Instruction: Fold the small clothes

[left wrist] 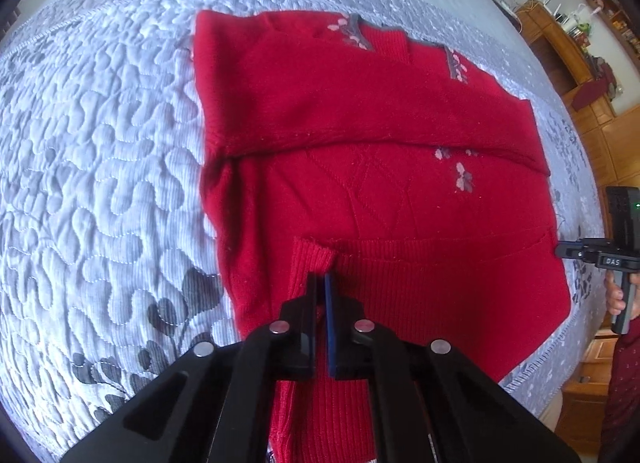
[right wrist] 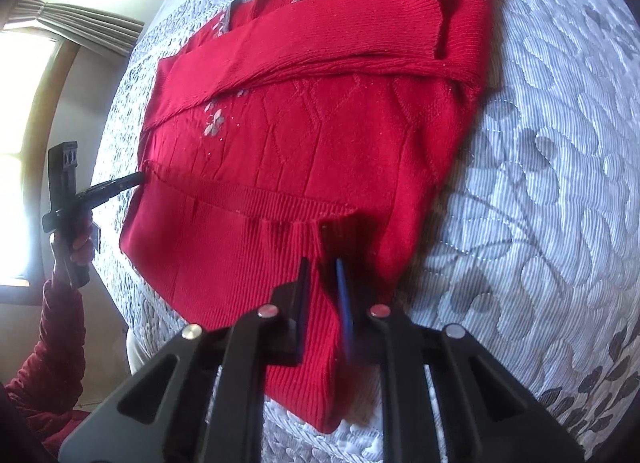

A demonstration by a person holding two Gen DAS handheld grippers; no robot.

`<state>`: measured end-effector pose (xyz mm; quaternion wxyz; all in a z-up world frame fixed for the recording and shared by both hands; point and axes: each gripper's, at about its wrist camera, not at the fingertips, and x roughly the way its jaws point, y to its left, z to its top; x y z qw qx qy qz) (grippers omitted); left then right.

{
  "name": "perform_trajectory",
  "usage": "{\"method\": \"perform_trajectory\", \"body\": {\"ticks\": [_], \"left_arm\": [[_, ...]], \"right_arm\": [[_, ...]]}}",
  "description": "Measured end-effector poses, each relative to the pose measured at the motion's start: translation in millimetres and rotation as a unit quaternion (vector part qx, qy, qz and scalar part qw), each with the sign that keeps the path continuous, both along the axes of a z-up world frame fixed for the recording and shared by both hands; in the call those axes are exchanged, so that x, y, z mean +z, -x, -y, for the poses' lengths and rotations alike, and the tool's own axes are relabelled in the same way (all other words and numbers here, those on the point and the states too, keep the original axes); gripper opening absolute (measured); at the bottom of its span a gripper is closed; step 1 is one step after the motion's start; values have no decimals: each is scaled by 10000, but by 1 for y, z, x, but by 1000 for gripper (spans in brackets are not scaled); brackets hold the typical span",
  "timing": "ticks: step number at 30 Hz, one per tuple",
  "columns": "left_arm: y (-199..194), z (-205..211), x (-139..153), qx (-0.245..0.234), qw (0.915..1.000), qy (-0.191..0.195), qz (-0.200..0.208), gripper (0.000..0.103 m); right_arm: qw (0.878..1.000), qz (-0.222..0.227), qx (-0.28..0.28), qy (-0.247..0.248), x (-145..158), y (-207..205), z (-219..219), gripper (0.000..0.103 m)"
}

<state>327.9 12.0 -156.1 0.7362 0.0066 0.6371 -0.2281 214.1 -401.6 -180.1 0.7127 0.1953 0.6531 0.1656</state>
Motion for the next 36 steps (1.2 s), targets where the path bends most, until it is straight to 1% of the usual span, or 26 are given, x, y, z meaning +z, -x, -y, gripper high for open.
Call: {"method": "perform_trajectory", "body": {"ticks": [2, 4, 6, 7, 8, 9, 10, 11, 13, 16, 20, 23, 26, 29, 31, 32, 34, 36], "left_arm": [[0, 1, -3, -35, 10000, -75, -25, 5], [-1, 3, -6, -28, 9999, -136, -29, 8], [-2, 5, -7, -35, 9999, -156, -29, 16], [-2, 5, -7, -20, 9999, -158, -21, 20], [-3, 5, -7, -12, 9999, -157, -28, 20], [-3, 5, -8, -7, 9999, -160, -62, 19], [-4, 6, -9, 9, 9998, -191, -62, 8], [-3, 7, -8, 22, 9997, -219, -44, 4], [-3, 7, -7, 74, 9998, -190, -35, 3], [-2, 0, 2, 227, 9997, -65, -29, 3], [1, -9, 32, 366, 9987, 181, 313, 2], [-5, -15, 49, 496, 9972, 305, 467, 2], [-9, -18, 55, 501, 9968, 289, 552, 2], [-11, -21, 54, 618, 9961, 321, 533, 2], [-15, -21, 54, 698, 9954, 405, 513, 2], [-19, -21, 57, 731, 9949, 409, 566, 2], [-30, -18, 67, 785, 9934, 451, 708, 2], [-48, -13, 81, 852, 9914, 491, 867, 2]], "right_arm": [[9999, -40, -62, 156, -3, -2, 0, 16], [9998, -61, -112, 123, -5, -4, 0, 19], [9996, -31, -152, 217, -4, -5, 3, 25], [9995, -11, -153, 272, -4, -5, 3, 25], [9995, -16, -161, 267, -5, -5, 4, 25], [9996, -64, -180, 187, -7, -6, 4, 22], [9997, -100, -177, 140, -9, -6, 3, 9], [9997, -124, -159, 135, -11, -5, 2, 4], [9996, -92, -178, 181, -10, -4, 0, 4], [9994, 62, -332, 40, -1, 2, 5, 3], [9983, 397, -418, -107, 26, 8, 14, 3], [9966, 636, -481, -192, 47, 8, 20, 3], [9961, 754, -456, -78, 58, 6, 20, 3], [9963, 748, -404, 121, 58, 2, 17, 3], [9960, 759, -450, 100, 60, -3, 20, 3], [9956, 803, -476, 93, 63, -5, 23, 3], [9937, 971, -556, 38, 75, -17, 32, 3], [9913, 1142, -638, 122, 91, -34, 41, 3]]}}
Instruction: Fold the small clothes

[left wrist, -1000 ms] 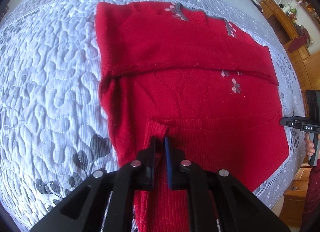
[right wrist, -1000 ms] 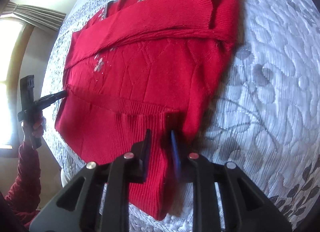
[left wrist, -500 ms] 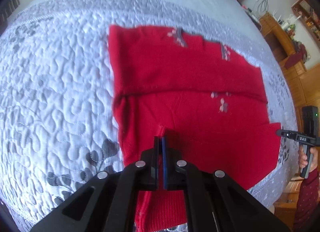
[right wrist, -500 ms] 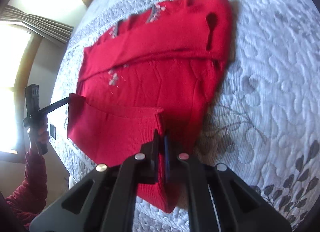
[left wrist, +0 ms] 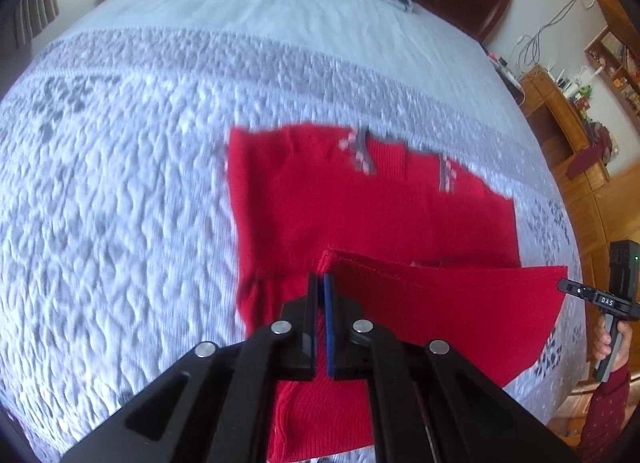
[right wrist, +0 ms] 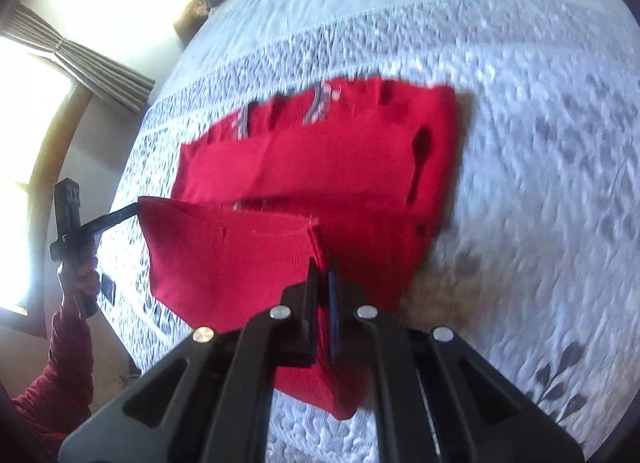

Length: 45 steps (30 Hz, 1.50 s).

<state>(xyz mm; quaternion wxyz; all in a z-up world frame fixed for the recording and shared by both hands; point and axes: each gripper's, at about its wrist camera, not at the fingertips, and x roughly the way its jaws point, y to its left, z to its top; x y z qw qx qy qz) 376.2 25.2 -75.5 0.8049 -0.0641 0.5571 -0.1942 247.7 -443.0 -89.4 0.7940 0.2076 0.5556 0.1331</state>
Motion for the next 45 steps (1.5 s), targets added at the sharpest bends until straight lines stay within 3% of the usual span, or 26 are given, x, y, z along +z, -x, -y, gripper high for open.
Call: {"method": "perform_trajectory", "body": {"ticks": [5, 10, 15, 24, 28, 29, 30, 31, 33, 35, 37, 42, 45], "left_arm": [[-63, 12, 22, 295, 9992, 42, 256, 2], [-121, 29, 17, 544, 9978, -115, 374, 2], [-160, 39, -14, 810, 9963, -237, 166, 2], [-182, 54, -99, 700, 9895, -1195, -420, 3], [-177, 55, -111, 651, 9885, -1326, -309, 5], [-175, 55, -108, 627, 9880, -1383, -291, 9], [-173, 55, -105, 619, 9877, -1409, -286, 12], [-168, 50, -96, 613, 9880, -1392, -262, 22], [-156, 38, -81, 654, 9887, -1343, -119, 35], [-133, 22, -64, 545, 9910, -1222, -26, 39], [-101, 6, -54, 427, 9934, -1059, -135, 40], [-16, -9, -62, 76, 9930, -1081, -465, 40], [12, -9, -73, -61, 9916, -1095, -692, 40]], "right_arm": [[9993, 291, -215, 89, 26, -51, 17, 3], [9985, 344, -385, 179, 25, -112, 24, 3], [9978, 94, -512, 419, -6, -161, 26, 3], [9917, -659, -744, 818, -78, -189, 39, 3], [9890, -894, -832, 838, -106, -185, 41, 6], [9890, -868, -850, 848, -106, -183, 41, 14], [9897, -771, -877, 830, -102, -177, 41, 21], [9906, -680, -882, 798, -96, -170, 41, 29], [9931, -482, -711, 794, -77, -148, 37, 30], [9950, -380, -523, 762, -63, -121, 33, 35], [9970, -409, -237, 614, -53, -84, 28, 37], [9960, -740, 360, 337, -57, -3, 1, 38], [9940, -914, 442, 410, -69, 19, -11, 40]]}}
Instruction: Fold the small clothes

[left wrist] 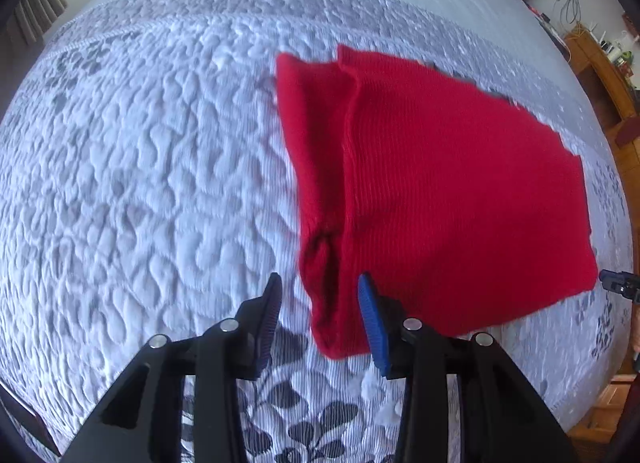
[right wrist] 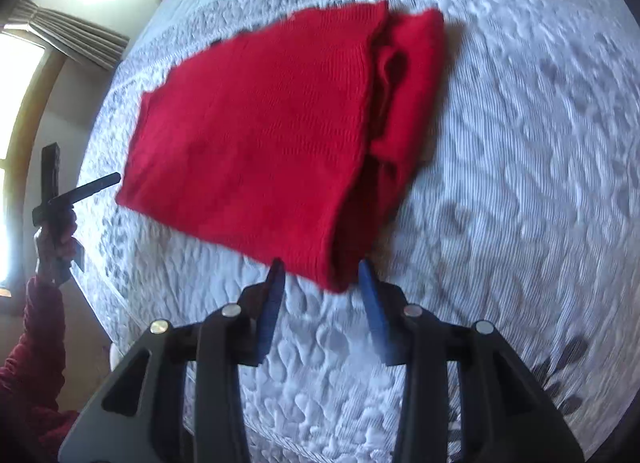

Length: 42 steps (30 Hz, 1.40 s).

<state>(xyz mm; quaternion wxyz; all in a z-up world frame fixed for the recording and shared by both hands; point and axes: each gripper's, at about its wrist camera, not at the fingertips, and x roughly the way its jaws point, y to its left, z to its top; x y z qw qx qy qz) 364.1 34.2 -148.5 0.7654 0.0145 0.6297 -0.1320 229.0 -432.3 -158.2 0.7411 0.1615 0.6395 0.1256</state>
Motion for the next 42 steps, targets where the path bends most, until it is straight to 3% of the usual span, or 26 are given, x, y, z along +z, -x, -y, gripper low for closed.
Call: {"method": "perform_trajectory", "body": {"ticks": [4, 7, 9, 10, 11, 16, 19, 22, 24, 25, 27, 28, 29, 36, 42], "left_arm": [[10, 4, -23, 134, 9990, 231, -362, 38], [10, 11, -26, 139, 9990, 216, -374, 38], [8, 12, -25, 211, 9984, 269, -443, 32], [5, 13, -25, 228, 9982, 279, -487, 19], [3, 13, -24, 243, 9977, 312, -547, 13], [2, 17, -20, 153, 9980, 110, -599, 11], [1, 12, -31, 131, 9975, 141, -679, 11], [1, 12, -39, 143, 9973, 217, -684, 11], [3, 13, -35, 91, 9977, 240, -622, 16], [5, 10, -30, 110, 9978, 277, -593, 22], [9, 0, -23, 262, 9964, 390, -713, 46], [11, -8, -18, 420, 9941, 594, -801, 60], [11, -13, -15, 475, 9931, 693, -814, 61], [11, -21, -23, 594, 9875, 1029, -1032, 62], [6, -1, -31, 472, 9870, 1135, -1040, 61]], "right_arm": [[9977, -134, -212, -627, -13, 0, -1, 40], [9974, -182, -192, -663, -16, -7, -6, 40], [9969, -289, -204, -700, -20, -11, -11, 29], [9969, -321, -174, -696, -21, -14, -13, 9], [9968, -340, -133, -716, -21, -14, -13, 3], [9986, -395, 27, -361, -12, -4, -11, 2], [9977, -669, -82, -66, -28, 6, 5, 2], [9962, -757, -253, -354, -42, 9, 14, 2], [9970, -638, -247, -372, -38, 10, 13, 3], [9974, -593, -207, -368, -35, 11, 12, 9], [9975, -593, -193, -328, -28, 13, 9, 22], [9976, -565, -242, -313, -24, 14, 10, 42], [9978, -465, -312, -352, -17, 15, 12, 54], [9881, -607, -907, -1081, -25, 6, 32, 58], [9875, -718, -875, -1099, -42, -11, 18, 56]]}}
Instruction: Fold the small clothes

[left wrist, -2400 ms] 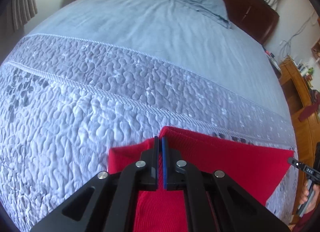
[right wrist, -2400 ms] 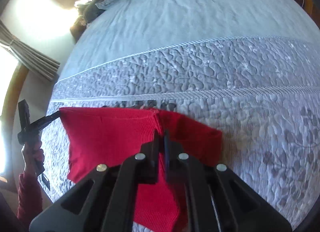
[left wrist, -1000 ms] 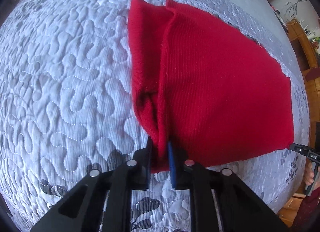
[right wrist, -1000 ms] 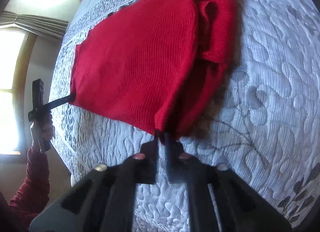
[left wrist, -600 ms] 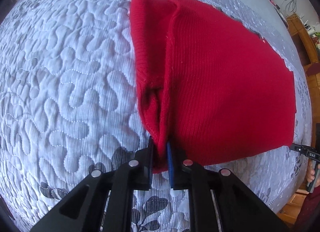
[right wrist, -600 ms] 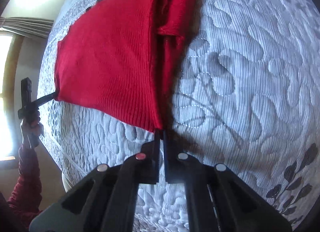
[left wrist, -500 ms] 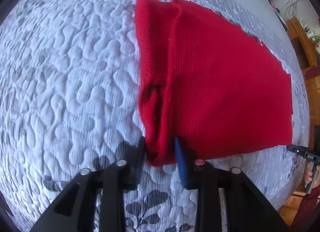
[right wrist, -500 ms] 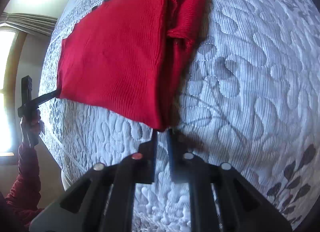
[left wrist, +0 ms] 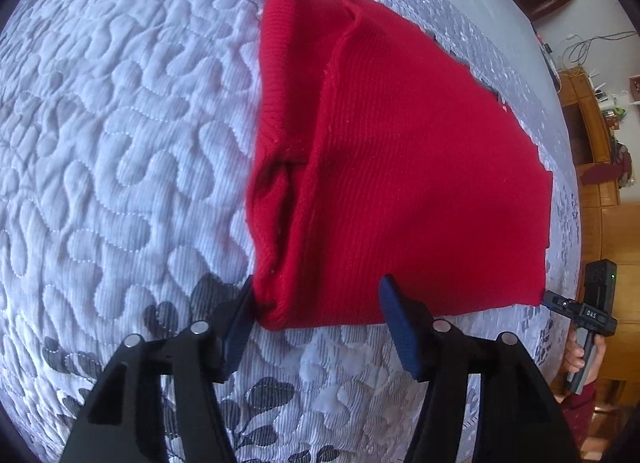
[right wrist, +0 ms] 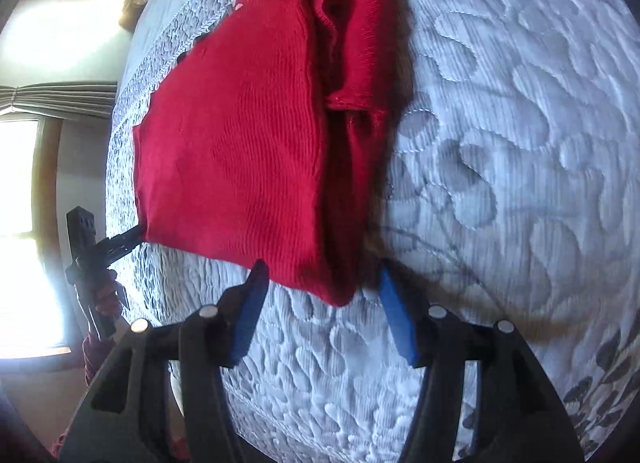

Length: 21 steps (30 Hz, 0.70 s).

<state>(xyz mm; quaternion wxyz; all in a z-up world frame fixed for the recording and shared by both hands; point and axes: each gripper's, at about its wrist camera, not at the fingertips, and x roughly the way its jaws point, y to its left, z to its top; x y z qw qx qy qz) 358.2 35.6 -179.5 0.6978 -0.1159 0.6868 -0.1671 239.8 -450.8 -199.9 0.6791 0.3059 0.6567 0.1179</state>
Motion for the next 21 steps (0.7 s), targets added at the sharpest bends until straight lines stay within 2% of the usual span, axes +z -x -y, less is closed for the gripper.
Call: {"method": "perform_trajectory", "body": {"ticks": [2, 3, 5, 6, 7, 10, 13, 16, 18, 21], "left_arm": [[-3, 6, -4, -26, 10000, -82, -7, 61], [-4, 7, -3, -7, 9999, -102, 24, 59], [-8, 9, -2, 46, 9997, -208, 75, 30], [-8, 5, -2, 121, 9998, -136, 46, 22], [-10, 0, -3, 201, 9998, 8, -32, 15], [-11, -12, -3, 454, 9985, 260, -149, 12], [-10, -24, -5, 520, 9984, 198, -89, 11], [-10, -27, -9, 537, 9980, 262, -191, 12], [-8, -21, 5, 402, 9991, 94, -12, 14], [-3, -6, 41, 34, 9980, -196, 597, 18]], "right_arm": [[10000, 13, 9, -48, -3, -5, -2, 55], [10000, 25, 6, -60, -5, -6, -4, 51], [10000, 41, 9, -73, -8, -9, -7, 23], [9999, 24, -27, -98, -10, -9, -7, 16], [9999, 22, -68, -154, -12, -8, -5, 15], [9992, 96, -215, -328, -11, -3, 3, 9], [9985, 242, -353, -343, 0, 4, 14, 7], [9985, -56, -462, -272, -13, 6, 20, 6], [9987, -8, -438, -249, -11, 6, 20, 6], [9995, 94, -297, -49, -2, 2, 11, 6]]}}
